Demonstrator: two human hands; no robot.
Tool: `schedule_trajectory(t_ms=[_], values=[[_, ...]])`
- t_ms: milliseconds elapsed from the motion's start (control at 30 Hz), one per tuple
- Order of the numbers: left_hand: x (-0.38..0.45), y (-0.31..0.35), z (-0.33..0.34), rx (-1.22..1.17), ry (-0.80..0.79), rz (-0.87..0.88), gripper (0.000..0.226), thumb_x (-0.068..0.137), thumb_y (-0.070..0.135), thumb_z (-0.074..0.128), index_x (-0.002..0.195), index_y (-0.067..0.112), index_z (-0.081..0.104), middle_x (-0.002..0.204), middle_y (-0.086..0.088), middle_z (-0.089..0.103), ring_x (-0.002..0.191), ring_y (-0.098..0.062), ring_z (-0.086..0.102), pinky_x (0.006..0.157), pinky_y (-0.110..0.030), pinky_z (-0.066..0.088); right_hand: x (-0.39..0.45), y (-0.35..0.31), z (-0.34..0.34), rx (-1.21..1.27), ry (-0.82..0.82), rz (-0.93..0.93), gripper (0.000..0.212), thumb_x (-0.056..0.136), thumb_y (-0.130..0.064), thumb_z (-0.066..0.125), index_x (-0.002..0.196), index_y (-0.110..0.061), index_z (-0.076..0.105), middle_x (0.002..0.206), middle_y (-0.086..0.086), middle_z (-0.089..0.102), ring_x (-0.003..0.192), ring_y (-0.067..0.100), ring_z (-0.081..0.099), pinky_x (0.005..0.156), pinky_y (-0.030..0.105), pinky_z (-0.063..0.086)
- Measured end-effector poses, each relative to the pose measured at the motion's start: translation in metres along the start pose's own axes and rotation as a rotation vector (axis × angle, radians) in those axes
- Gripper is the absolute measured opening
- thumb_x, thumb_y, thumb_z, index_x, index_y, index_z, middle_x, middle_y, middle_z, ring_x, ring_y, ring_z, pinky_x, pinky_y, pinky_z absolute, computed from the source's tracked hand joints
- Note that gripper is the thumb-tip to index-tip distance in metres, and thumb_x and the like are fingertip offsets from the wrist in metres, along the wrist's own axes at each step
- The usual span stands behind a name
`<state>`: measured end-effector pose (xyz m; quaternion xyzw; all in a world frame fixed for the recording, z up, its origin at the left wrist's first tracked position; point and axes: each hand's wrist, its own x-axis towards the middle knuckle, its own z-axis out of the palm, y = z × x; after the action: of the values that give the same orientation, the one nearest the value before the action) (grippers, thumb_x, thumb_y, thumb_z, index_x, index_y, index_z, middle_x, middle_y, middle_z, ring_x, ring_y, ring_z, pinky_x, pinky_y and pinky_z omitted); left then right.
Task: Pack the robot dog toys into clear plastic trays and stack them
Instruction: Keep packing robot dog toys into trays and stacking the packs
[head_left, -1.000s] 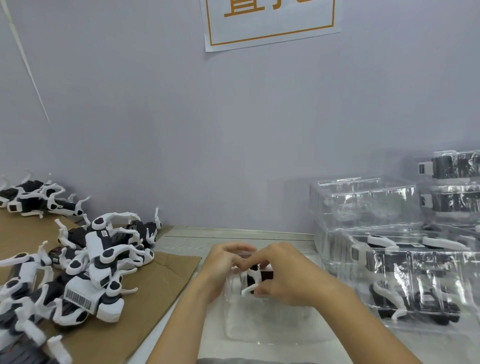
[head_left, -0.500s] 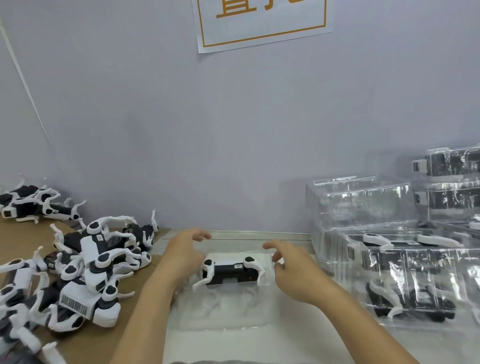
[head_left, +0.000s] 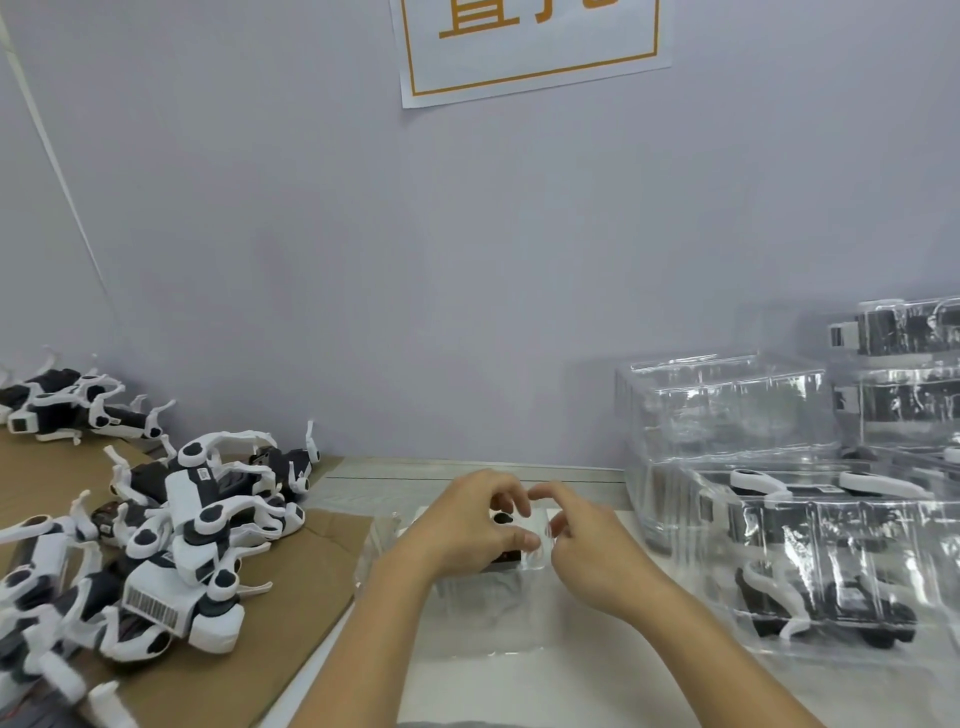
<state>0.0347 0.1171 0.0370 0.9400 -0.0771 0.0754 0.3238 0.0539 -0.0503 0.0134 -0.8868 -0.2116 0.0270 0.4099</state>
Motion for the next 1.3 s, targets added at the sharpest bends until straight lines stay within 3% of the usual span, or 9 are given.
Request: schedule_trajectory(t_ms=[200,467,600,700,867,933,1000,1100,1300], values=[[0.000,0.000,0.000,0.003,0.044,-0.026,0.023,0.071,0.030,0.089,0.074,0.034,0.066,0.085,0.016,0.058,0.064,0.005,0.051,0.058,-0.010,0.036,-0.001,-0.003,0.000,-0.003,-0.009,0.025,0.061,0.083,-0.005,0.036,0.131,-0.042,0.047,0.094,-0.006,0.059,0.088,0.017,0.058,0.082,0.038,0.053],[-0.001,-0.004,-0.010,-0.013,-0.009,-0.055,0.028,0.065,0.027,0.094,0.081,0.034,0.073,0.080,0.017,0.065,0.062,0.003,0.054,0.064,-0.014,0.045,-0.002,-0.003,0.000,0.007,-0.009,0.043,0.061,0.083,-0.004,0.034,0.128,-0.044,0.046,0.091,-0.004,0.059,0.083,0.017,0.057,0.078,0.039,0.053],[-0.001,-0.005,-0.007,-0.024,-0.015,-0.063,0.031,0.068,0.029,0.092,0.091,0.032,0.071,0.092,0.011,0.067,0.075,-0.001,0.059,0.079,-0.024,0.054,-0.001,-0.002,0.000,0.010,0.000,0.042,0.061,0.083,-0.004,0.034,0.127,-0.044,0.047,0.090,-0.003,0.060,0.080,0.017,0.056,0.077,0.039,0.052],[-0.002,-0.005,-0.009,-0.052,-0.005,-0.060,0.031,0.070,0.033,0.090,0.093,0.036,0.069,0.100,0.010,0.064,0.092,-0.006,0.062,0.086,-0.027,0.055,0.000,-0.001,0.000,-0.007,0.004,0.038,0.064,0.081,-0.003,0.035,0.129,-0.044,0.046,0.101,-0.005,0.057,0.092,0.018,0.057,0.084,0.040,0.053],[-0.003,-0.018,-0.026,0.121,0.222,-0.172,0.019,0.085,0.041,0.074,0.101,0.038,0.064,0.117,0.009,0.061,0.117,-0.013,0.053,0.096,-0.031,0.044,0.002,0.004,0.003,-0.037,0.068,-0.015,0.062,0.086,0.000,0.031,0.133,-0.036,0.051,0.123,0.000,0.057,0.116,0.020,0.054,0.098,0.036,0.046],[-0.007,-0.030,-0.035,0.177,0.175,-0.284,0.031,0.089,0.049,0.067,0.117,0.037,0.061,0.132,0.006,0.056,0.128,-0.016,0.048,0.105,-0.036,0.041,0.003,0.005,0.004,0.003,0.096,-0.012,0.048,0.097,-0.012,0.031,0.133,-0.034,0.054,0.134,-0.005,0.056,0.126,0.017,0.050,0.104,0.037,0.041],[-0.013,-0.038,-0.037,0.174,0.024,-0.375,0.050,0.089,0.059,0.062,0.132,0.036,0.053,0.141,0.004,0.049,0.131,-0.020,0.045,0.107,-0.036,0.040,0.004,0.005,0.006,0.010,0.098,-0.016,0.038,0.102,-0.032,0.031,0.133,-0.037,0.052,0.140,-0.009,0.052,0.129,0.015,0.046,0.107,0.038,0.038],[-0.013,-0.040,-0.029,0.220,-0.027,-0.370,0.063,0.087,0.064,0.062,0.140,0.033,0.046,0.145,0.002,0.046,0.137,-0.022,0.038,0.109,-0.037,0.038,0.003,0.005,0.009,-0.003,0.070,-0.039,0.045,0.098,-0.052,0.037,0.142,-0.041,0.041,0.149,-0.012,0.040,0.137,0.013,0.035,0.110,0.036,0.033],[-0.003,-0.028,-0.011,0.160,0.020,-0.325,0.067,0.085,0.061,0.067,0.141,0.030,0.046,0.145,-0.001,0.045,0.140,-0.021,0.035,0.107,-0.034,0.039,0.005,0.006,0.013,-0.079,0.064,-0.069,0.056,0.095,-0.047,0.049,0.148,-0.042,0.033,0.162,-0.007,0.016,0.148,0.014,0.018,0.116,0.036,0.028]])
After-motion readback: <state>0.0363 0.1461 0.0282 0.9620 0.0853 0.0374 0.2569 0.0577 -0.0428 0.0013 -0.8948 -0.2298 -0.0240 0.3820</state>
